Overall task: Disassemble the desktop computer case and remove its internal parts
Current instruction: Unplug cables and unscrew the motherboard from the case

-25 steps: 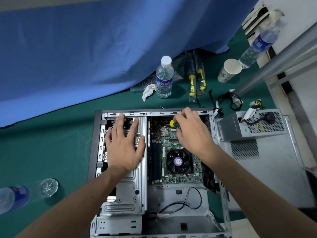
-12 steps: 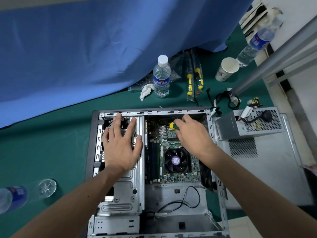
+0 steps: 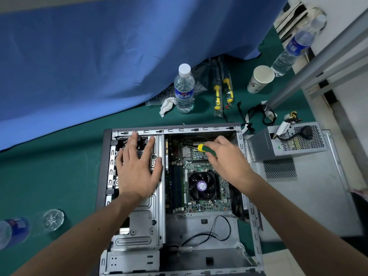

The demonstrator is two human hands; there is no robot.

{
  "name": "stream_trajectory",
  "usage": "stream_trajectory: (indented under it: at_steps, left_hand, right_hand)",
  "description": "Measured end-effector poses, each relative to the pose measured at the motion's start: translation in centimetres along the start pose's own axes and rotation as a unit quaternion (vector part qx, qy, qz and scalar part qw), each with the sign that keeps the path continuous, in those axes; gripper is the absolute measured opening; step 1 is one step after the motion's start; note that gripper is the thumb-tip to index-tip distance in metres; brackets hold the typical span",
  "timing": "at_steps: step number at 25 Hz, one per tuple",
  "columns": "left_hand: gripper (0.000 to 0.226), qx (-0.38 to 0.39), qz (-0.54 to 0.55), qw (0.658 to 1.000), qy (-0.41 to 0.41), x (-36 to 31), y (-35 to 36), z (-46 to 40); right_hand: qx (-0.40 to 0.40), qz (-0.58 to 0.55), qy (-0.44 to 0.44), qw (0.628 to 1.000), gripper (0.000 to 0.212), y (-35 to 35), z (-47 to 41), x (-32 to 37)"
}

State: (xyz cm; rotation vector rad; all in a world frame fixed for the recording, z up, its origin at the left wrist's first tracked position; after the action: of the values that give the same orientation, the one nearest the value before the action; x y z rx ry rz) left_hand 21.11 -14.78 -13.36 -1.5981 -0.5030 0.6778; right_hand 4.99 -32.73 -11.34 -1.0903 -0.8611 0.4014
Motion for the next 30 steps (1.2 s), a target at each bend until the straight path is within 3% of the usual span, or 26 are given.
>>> stream_trajectory:
  at_steps: [23,30]
  left_hand:
    - [0.060,-0.002,0.006,1.000,-0.002,0.1,0.1,0.0]
    - [0.060,0.002,0.018,1.000,-0.004,-0.1,-0.3,0.0]
  right_hand:
    - [0.006,-0.035,0.009,0.999,0.037,-0.3,0.7,0.2]
    - [-0.054,-0.222,0.124,0.966,0.027,-4.0,4.6,-3.0]
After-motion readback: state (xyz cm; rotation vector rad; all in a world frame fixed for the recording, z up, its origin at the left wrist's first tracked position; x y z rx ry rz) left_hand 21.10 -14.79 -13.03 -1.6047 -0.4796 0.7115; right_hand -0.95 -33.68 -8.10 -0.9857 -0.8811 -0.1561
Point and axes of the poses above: each hand's wrist, its own z-axis away from the middle knuckle, its own y-axis out of the palm, x = y × z, the point moved 9 cm from there along -z, towards the middle knuckle, and after that the axes turned 4 degrees about -x, right-handed, at the moved point
